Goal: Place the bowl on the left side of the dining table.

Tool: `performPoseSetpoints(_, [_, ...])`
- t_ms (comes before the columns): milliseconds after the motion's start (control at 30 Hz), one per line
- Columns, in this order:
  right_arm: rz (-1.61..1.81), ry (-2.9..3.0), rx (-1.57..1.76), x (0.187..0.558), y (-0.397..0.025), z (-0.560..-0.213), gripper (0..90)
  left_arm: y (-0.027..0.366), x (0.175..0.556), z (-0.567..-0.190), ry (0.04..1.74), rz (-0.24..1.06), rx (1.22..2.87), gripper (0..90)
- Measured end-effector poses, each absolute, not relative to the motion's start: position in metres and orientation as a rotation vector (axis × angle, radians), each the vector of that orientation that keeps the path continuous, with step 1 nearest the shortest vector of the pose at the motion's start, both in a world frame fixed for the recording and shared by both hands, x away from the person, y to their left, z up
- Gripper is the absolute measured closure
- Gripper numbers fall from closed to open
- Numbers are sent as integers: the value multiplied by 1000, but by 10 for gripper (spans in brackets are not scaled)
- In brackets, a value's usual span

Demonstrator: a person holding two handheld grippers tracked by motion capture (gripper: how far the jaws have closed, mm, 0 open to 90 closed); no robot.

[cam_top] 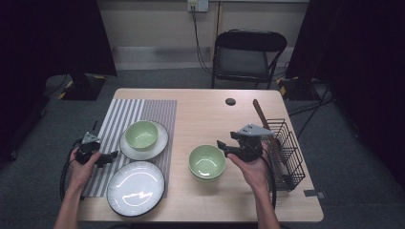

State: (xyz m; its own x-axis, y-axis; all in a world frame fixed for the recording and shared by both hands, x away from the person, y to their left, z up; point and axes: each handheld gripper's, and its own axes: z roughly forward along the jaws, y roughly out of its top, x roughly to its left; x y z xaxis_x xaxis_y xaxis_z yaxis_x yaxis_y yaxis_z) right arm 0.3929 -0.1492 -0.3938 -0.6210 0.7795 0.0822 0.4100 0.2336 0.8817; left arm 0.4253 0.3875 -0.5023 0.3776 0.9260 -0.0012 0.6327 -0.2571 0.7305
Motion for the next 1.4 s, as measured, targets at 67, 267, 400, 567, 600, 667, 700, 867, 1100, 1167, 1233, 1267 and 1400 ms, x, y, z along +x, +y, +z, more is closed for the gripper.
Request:
performPoseSetpoints(67, [1376, 2129, 1088, 388, -151, -390, 363, 388, 425, -502, 1339, 580, 1990, 108])
performPoseSetpoints(267, [1423, 2110, 1086, 380, -161, -380, 380, 388, 425, -502, 1338, 582, 1990, 106])
performPoseSetpoints(400, [1445, 2087, 1093, 375, -172, -375, 369, 388, 425, -502, 1338, 582, 1991, 106])
performPoseSetpoints(567, [1403, 2118, 1097, 369, -180, -372, 346, 387, 425, -502, 1339, 579, 1989, 106])
performPoseSetpoints(600, [1405, 2118, 1099, 368, -182, -371, 346, 388, 426, -502, 1337, 582, 1991, 106])
performPoseSetpoints(667, [1400, 2114, 1109, 365, -184, -369, 344, 388, 426, -502, 1338, 582, 1991, 106])
performPoseSetpoints(700, [1389, 2111, 1109, 364, -185, -367, 344, 388, 426, -502, 1337, 582, 1991, 106])
performPoseSetpoints(867, [1381, 2106, 1135, 361, -193, -363, 335, 388, 426, -502, 1335, 576, 1991, 103])
performPoseSetpoints(1100, [1398, 2079, 1131, 355, -203, -352, 348, 388, 426, -502, 1335, 576, 1991, 103])
performPoseSetpoints(1167, [1407, 2072, 1146, 354, -207, -350, 348, 388, 426, -502, 1335, 576, 1991, 102])
performPoseSetpoints(1233, [1398, 2068, 1162, 354, -214, -348, 349, 388, 426, -502, 1335, 575, 1991, 102])
performPoseSetpoints(1267, [1387, 2063, 1169, 354, -217, -347, 349, 388, 426, -502, 1335, 575, 1990, 102])
performPoseSetpoints(1400, [1356, 2051, 1189, 353, -227, -345, 349, 388, 426, -502, 1336, 574, 1991, 102])
